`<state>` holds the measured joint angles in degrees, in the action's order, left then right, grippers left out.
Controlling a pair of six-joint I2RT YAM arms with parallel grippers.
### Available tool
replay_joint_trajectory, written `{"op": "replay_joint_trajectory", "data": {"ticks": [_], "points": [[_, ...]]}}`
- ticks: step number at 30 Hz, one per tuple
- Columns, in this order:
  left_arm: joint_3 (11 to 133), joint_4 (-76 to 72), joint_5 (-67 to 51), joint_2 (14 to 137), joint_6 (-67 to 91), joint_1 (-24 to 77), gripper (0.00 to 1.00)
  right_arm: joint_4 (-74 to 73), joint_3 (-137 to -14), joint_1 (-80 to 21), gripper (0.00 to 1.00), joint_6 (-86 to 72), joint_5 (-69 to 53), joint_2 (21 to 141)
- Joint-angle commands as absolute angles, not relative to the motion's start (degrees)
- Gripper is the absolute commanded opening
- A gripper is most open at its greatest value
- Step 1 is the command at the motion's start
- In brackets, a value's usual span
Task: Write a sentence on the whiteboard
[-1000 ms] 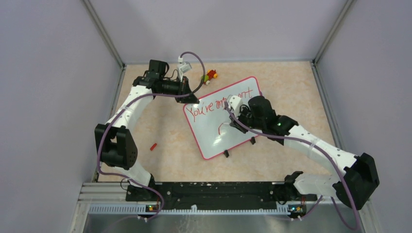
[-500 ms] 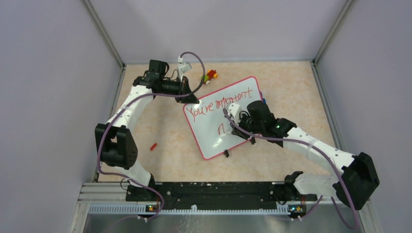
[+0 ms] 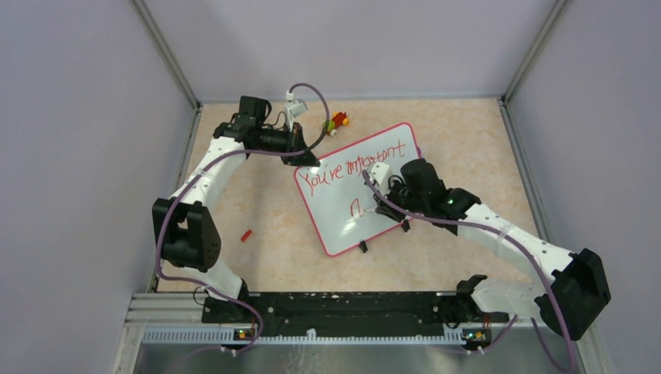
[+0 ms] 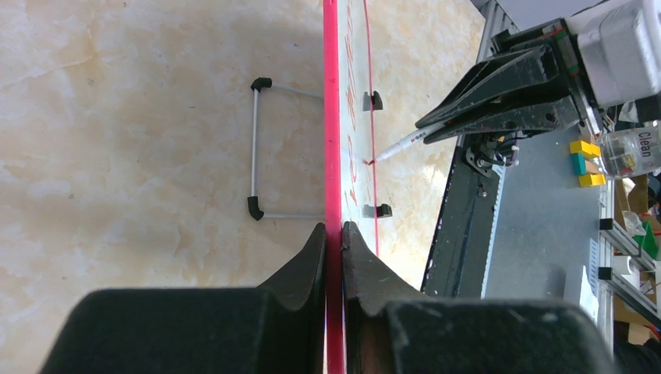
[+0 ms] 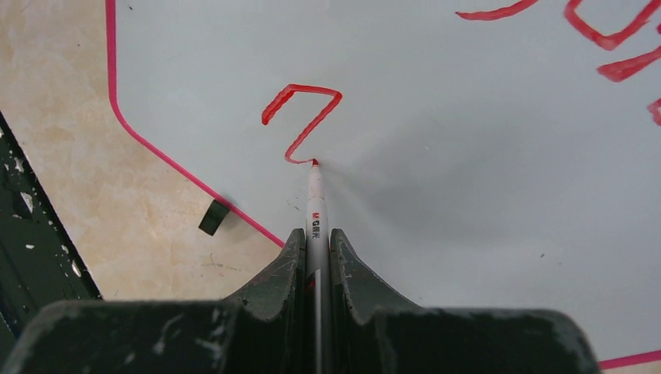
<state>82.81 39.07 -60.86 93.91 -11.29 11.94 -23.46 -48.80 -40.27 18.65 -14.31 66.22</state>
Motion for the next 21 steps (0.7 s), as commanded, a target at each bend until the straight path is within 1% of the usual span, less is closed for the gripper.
{"op": "replay_joint_trajectory", "data": {"ticks": [1,13,21], "points": [[82.8,39.7,-60.5,94.8,-13.4,13.3,0.12,-21.6,-52.2,-39.0,0.00,17.4,-13.0,64.2],[82.6,39.8,-60.3,94.5,-13.7,13.3,0.12,-19.6,-53.1,-38.8,0.00,16.7,-13.2,66.1],[82.7,39.8,-60.4,94.5,-13.7,13.3,0.12,-21.0,-50.9,-38.9,0.00,17.3,-14.7,66.4]]}}
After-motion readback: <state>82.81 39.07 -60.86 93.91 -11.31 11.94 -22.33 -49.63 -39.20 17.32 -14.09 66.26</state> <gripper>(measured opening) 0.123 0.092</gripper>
